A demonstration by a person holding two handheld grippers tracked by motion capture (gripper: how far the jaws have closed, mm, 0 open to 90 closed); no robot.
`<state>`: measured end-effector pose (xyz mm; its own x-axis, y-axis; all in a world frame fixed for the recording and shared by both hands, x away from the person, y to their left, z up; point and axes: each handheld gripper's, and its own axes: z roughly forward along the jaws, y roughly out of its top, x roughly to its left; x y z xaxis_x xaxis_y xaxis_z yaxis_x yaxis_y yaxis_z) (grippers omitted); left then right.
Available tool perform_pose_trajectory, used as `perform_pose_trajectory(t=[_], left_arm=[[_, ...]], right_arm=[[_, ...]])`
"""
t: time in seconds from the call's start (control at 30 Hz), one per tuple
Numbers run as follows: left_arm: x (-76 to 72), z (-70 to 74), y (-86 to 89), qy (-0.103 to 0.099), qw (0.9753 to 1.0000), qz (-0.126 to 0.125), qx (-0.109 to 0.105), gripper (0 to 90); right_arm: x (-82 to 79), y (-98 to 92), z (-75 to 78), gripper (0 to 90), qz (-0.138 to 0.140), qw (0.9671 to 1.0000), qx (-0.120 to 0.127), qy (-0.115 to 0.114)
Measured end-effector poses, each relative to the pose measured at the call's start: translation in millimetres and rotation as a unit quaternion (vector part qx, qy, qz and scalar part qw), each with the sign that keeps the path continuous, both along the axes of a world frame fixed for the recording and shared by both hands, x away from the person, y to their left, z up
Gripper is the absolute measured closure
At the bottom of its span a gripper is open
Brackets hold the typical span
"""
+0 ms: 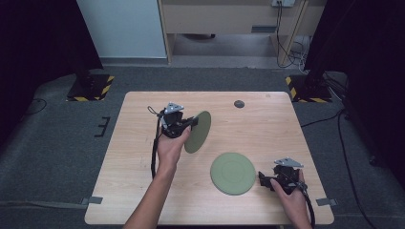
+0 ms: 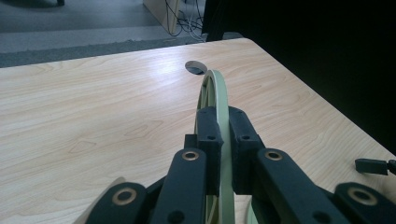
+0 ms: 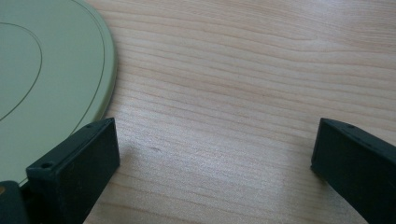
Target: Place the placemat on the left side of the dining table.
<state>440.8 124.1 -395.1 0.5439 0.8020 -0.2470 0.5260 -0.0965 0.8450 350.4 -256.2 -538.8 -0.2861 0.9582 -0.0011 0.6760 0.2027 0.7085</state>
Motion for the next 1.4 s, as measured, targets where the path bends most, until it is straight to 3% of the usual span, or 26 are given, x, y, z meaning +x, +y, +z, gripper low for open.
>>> perform_pose_trajectory(t=[1.4], left_arm=[[-2.2, -7.8, 38.4, 0.004, 0.9995, 0.031, 0.005, 85.0]], right_arm=[[0.1, 0.1, -0.1, 1.0, 0.001, 1.0000, -0.001, 0.000]])
